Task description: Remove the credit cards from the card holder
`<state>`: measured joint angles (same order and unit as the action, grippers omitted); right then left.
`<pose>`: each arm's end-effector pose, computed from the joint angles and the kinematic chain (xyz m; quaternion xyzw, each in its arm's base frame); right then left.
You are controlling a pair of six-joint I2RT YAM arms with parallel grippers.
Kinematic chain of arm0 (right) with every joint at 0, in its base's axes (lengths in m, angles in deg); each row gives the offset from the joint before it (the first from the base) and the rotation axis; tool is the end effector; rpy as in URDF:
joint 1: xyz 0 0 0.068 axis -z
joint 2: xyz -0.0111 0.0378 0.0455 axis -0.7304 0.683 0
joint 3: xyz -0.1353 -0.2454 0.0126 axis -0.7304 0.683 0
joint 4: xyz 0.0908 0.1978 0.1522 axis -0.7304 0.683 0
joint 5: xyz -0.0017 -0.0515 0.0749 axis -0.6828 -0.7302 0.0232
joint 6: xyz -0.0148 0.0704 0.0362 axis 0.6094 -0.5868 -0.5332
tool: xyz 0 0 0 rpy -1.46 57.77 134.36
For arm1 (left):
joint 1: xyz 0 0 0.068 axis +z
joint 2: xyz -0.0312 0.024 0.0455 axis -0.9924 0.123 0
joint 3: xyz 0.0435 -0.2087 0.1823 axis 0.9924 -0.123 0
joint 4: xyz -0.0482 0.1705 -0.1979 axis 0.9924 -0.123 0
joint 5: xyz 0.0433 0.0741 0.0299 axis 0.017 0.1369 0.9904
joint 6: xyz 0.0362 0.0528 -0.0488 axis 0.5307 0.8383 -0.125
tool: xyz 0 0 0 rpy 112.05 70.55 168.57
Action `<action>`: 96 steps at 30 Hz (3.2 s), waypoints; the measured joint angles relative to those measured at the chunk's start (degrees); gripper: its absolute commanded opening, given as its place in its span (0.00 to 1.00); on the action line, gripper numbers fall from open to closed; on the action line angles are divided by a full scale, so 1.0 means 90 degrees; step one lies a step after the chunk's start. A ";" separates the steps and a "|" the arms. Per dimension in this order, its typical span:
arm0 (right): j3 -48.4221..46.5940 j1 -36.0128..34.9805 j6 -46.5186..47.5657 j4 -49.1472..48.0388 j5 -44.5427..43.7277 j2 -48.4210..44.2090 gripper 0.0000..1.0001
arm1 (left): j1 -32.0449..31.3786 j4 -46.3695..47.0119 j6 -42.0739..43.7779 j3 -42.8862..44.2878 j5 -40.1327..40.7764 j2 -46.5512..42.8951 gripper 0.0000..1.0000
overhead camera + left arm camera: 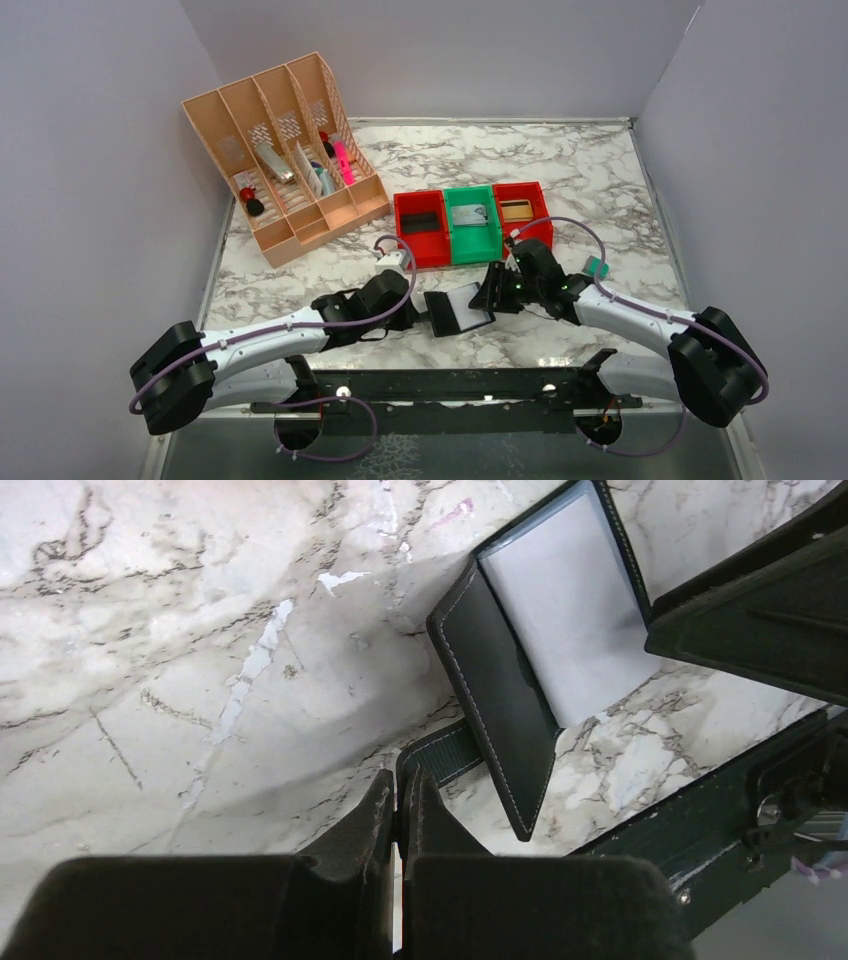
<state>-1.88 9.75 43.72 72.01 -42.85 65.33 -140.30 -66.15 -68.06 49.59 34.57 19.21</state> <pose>0.1831 0.1613 0.1460 0.0055 0.9231 0.3288 0.1993 0.1356 -0.1904 0.1654 0.0538 0.9153 -0.2616 0.3014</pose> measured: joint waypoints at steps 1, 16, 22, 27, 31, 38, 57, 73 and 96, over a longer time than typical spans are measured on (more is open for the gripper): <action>-0.0015 0.0000 0.0015 -0.0015 0.0044 0.0053 0.48 | 0.0000 -0.0032 -0.0017 -0.0032 0.0032 0.0002 0.00; -0.0180 0.0000 0.0078 -0.0095 0.0408 0.0452 0.50 | -0.0002 -0.0061 -0.0061 -0.0046 0.0165 0.0333 0.00; -0.0197 0.0000 0.0109 -0.0019 0.0325 0.0272 0.52 | 0.0000 -0.0100 -0.0058 -0.0044 0.0211 0.0379 0.00; -0.0197 0.0000 0.0102 -0.0015 0.0313 0.0304 0.52 | 0.0000 -0.0172 -0.0056 -0.0027 0.0231 0.0444 0.00; -0.0192 0.0000 0.0083 -0.0027 0.0323 0.0406 0.52 | 0.0000 -0.0206 -0.0046 -0.0005 0.0238 0.0486 0.00; -0.0187 0.0000 0.0056 -0.0172 0.0481 0.0617 0.52 | 0.0000 -0.0231 -0.0034 0.0007 0.0238 0.0546 0.00; 0.0022 -0.0002 -0.0172 -0.0350 0.0245 0.0408 0.52 | 0.0000 -0.0311 0.0085 0.0104 0.0236 0.0546 0.00; 0.0211 -0.0029 -0.0189 -0.0930 0.0930 0.0051 0.41 | 0.0000 -0.0323 0.0233 0.0520 0.0134 0.1248 0.00; -0.0294 -0.0223 -0.0381 -0.3004 0.2642 0.2492 0.47 | 0.0000 -0.0364 0.0129 0.0425 0.0148 0.0838 0.30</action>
<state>-4.53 7.74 40.29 44.97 -19.07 87.76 -140.30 -69.43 -66.90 53.42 35.91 26.75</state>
